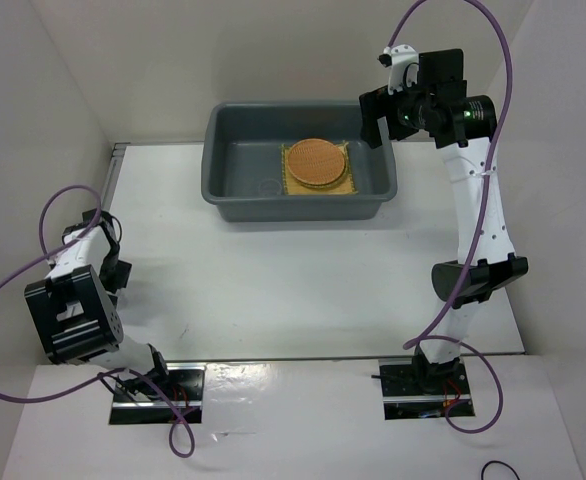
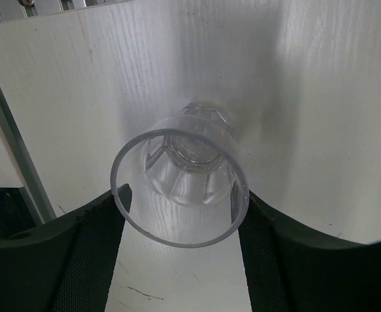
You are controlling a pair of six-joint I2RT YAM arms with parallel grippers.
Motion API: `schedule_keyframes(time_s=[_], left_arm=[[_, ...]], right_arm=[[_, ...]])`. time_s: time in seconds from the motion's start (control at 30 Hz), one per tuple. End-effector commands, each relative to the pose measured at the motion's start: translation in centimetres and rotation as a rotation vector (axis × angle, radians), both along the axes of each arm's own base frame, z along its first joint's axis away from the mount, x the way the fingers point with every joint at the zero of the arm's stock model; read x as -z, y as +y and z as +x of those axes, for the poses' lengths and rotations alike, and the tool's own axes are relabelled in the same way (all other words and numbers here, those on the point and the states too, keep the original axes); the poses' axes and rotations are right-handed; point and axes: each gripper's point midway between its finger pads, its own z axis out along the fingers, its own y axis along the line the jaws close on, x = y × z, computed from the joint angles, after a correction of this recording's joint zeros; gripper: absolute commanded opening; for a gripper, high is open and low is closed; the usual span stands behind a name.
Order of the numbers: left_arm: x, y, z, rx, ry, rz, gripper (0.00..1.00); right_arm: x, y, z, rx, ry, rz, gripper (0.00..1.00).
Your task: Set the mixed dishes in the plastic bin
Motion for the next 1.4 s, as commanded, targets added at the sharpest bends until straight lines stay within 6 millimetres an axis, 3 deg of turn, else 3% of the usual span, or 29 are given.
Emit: schedule_keyframes(time_s=[0.0, 0.17, 0.37, 0.5, 0.9, 0.97, 1.1, 1.27, 1.33, 1.37], left_arm=[[0.3, 0.1, 0.7, 0.010, -0.015, -0.015, 0.64], [-0.6, 0.5, 0.6, 0.026, 0.003, 0.001, 0.69], [-2.0, 1.4, 0.9, 0.061, 0.018, 0.034, 0.84], [-2.3, 1.8, 1.1, 0.059, 0.026, 0.052, 0.87], [-0.4, 1.7, 0.4, 0.070, 0.102, 0.026, 0.85], [-0.6, 1.9, 0.8, 0.078, 0.090, 0.032, 0.81], [-0.6, 2.2, 0.9, 0.086, 0.099, 0.039, 0.62], [-2.4, 3.3, 2.1, 0.100, 0.080, 0.088, 0.27], [-4.2, 3.9, 3.2, 0.107, 0.053, 0.104, 0.18], [-5.0, 3.6, 4.1, 0.126, 0.024, 0.095, 0.08]], right_arm=[[0.3, 0.4, -0.2, -0.012, 0.009, -0.004, 0.98], [0.0, 0.5, 0.0, -0.012, 0.000, -0.002, 0.98], [0.1, 0.7, 0.4, -0.019, 0.000, 0.004, 0.98], [0.2, 0.9, 0.6, -0.027, 0.001, 0.008, 0.98], [0.1, 0.9, 0.6, -0.027, 0.001, 0.008, 0.98], [0.2, 0.8, 0.7, -0.019, 0.000, 0.004, 0.98], [0.2, 0.8, 0.7, -0.019, 0.000, 0.004, 0.98], [0.2, 0.6, 0.7, -0.012, -0.001, -0.001, 0.98], [0.2, 0.5, 0.8, -0.004, -0.002, -0.006, 0.98], [0.2, 0.5, 0.8, -0.004, -0.002, -0.006, 0.98]])
